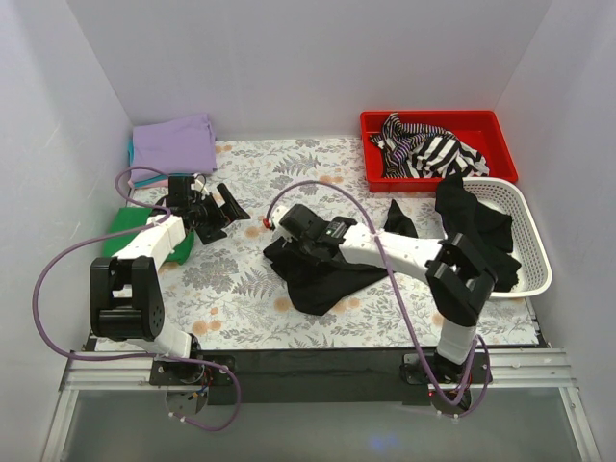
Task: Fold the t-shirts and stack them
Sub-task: Flatten the tshirt out
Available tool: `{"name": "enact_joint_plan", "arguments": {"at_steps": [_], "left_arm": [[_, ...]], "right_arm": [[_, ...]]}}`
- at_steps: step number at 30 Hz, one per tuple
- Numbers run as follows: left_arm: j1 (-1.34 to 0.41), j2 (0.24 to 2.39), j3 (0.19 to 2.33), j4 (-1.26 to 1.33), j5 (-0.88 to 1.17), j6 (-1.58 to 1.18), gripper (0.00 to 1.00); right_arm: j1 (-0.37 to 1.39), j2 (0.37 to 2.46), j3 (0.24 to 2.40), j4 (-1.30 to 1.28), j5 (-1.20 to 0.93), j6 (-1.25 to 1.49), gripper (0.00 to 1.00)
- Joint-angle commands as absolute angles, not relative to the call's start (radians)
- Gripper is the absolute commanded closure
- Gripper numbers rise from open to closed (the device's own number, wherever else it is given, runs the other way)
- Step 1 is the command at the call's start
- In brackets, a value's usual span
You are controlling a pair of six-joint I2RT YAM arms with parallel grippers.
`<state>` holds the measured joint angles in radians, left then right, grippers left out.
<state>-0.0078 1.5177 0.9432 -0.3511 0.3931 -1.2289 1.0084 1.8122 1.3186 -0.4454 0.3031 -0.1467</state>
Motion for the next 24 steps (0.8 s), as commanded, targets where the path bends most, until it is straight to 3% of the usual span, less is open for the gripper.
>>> {"name": "enact_joint_plan", "arguments": {"at_steps": [1,4,9,24], "left_arm": [[-0.002,1.516,0.953,-0.35,0.428,-1.213,0.02],[-0.003,1.514,0.953,-0.336,0.455,-1.218,0.02],[-0.003,1.537,0.983,-0.324,0.521,-1.221,0.02],[-0.241,1.77,1.198,-0.311,0.532,-1.269,0.02]], "right_arm": [[1.011,1.635,1.46,-0.437,0.5,-0.172,0.99],[0.97,1.583,1.521,-0.449,0.696,-0.213,0.99],[0.721,1.386,1.48,-0.457,0.899,-0.155,0.99],[0.631,1.091,1.37,-0.491,1.197,-0.092,0.99]]}}
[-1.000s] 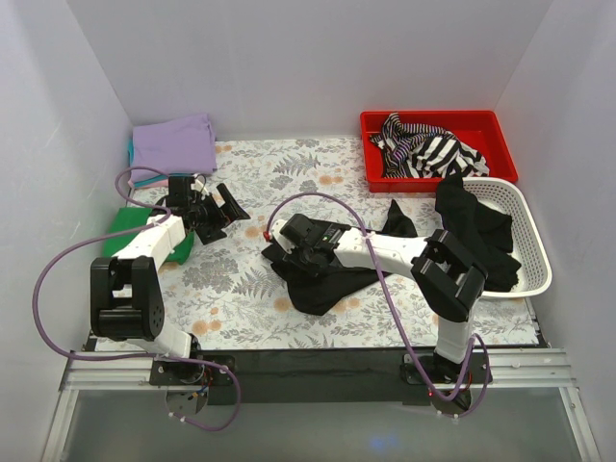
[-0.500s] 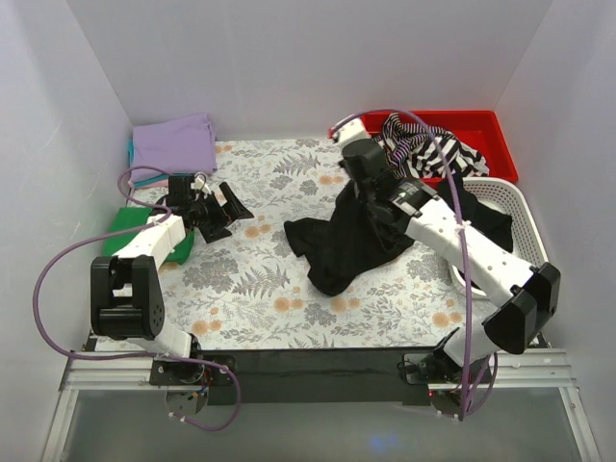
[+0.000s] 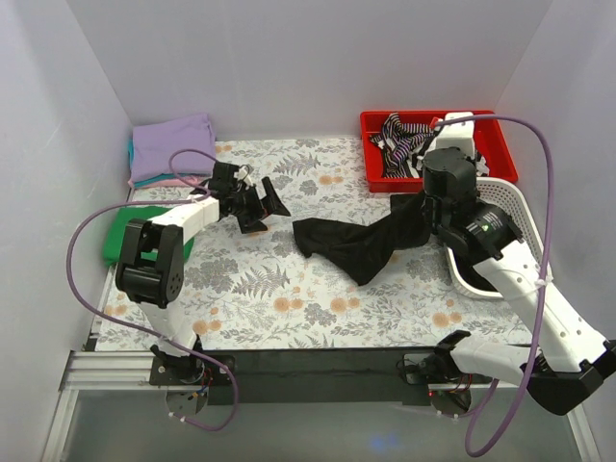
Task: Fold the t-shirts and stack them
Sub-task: Flatten the tshirt out
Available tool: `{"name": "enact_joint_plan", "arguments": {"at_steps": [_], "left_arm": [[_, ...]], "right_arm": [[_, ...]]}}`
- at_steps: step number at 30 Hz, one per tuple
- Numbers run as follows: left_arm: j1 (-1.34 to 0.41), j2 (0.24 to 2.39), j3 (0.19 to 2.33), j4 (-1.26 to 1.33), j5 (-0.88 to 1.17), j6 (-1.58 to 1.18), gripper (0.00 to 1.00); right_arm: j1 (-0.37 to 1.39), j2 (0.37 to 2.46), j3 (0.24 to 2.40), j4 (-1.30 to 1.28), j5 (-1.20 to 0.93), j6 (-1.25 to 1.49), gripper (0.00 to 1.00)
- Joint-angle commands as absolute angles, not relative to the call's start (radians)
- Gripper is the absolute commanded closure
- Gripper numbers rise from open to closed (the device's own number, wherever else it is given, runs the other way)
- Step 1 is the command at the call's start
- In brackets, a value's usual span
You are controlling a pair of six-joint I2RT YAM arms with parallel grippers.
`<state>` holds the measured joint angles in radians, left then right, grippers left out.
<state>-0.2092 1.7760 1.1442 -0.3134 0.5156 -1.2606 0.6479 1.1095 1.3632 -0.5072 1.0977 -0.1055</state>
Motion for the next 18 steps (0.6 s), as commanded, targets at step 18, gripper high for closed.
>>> {"name": "enact_joint_plan", "arguments": {"at_steps": [18], "left_arm": [[-0.606,1.908,1.238,-0.365,0.413,-1.229,0.02]], "right_arm": [[0.601,1.14,1.336,-0.508,1.052,-0.054,0.99]]}}
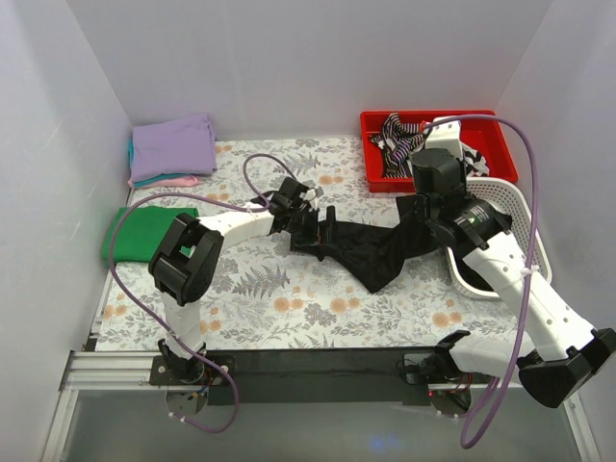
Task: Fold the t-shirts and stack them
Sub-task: Flatten the tshirt out
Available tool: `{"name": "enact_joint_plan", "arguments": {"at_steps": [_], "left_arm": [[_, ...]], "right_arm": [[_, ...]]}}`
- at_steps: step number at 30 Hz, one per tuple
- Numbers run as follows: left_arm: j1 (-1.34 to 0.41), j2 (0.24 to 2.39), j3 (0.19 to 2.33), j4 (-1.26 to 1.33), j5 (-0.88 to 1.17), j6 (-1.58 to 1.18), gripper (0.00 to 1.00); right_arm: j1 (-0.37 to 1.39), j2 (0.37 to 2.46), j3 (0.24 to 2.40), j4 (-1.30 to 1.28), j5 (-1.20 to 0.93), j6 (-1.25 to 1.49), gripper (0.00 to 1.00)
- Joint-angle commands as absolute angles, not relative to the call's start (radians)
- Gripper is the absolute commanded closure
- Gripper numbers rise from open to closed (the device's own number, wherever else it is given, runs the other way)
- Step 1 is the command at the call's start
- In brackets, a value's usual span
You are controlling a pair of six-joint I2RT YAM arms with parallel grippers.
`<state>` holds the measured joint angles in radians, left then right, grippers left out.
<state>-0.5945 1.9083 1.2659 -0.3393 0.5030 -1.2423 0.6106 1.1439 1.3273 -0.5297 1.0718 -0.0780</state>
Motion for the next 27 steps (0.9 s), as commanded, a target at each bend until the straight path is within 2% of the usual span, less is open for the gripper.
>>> {"name": "enact_joint_plan", "arguments": {"at_steps": [1,11,13,15,17,18,23,27], "left_arm": [[-0.614,1.91,1.23,-0.364,0.4,-1.23,0.02],[-0.621,1.939,1.243,-0.364,0.239,-1.197,0.04],[-0.621,1.957,1.252,-0.347,0.253,-1.2,0.17],[-0.621,1.968,1.259,-0.342,0.253,-1.212,0.57],[-0.62,1.965,1.25,-0.33,0.238,-1.232,0.79],[-0.621,1.965,1.246,-0.327,0.23,-1.236,1.0],[-0.621,1.971,1.273,-0.354,0.282,-1.229,1.0],[-0.612,1.823,1.4,-0.494,0.22,-1.165,1.0]], "right_arm": [[0.6,1.141,1.339,-0.506,1.049,-0.052,0.99],[0.591,1.121,1.312,-0.488,1.019,-0.051,0.99],[0.591,1.114,1.301,-0.486,1.011,-0.051,0.99],[0.592,1.109,1.295,-0.485,1.003,-0.049,0.99],[0.589,1.108,1.289,-0.485,1.005,-0.049,0.99],[0.589,1.106,1.282,-0.483,1.002,-0.049,0.99],[0.588,1.111,1.278,-0.479,0.973,-0.041,0.99],[0.588,1.089,1.288,-0.48,0.98,-0.055,0.99]]}}
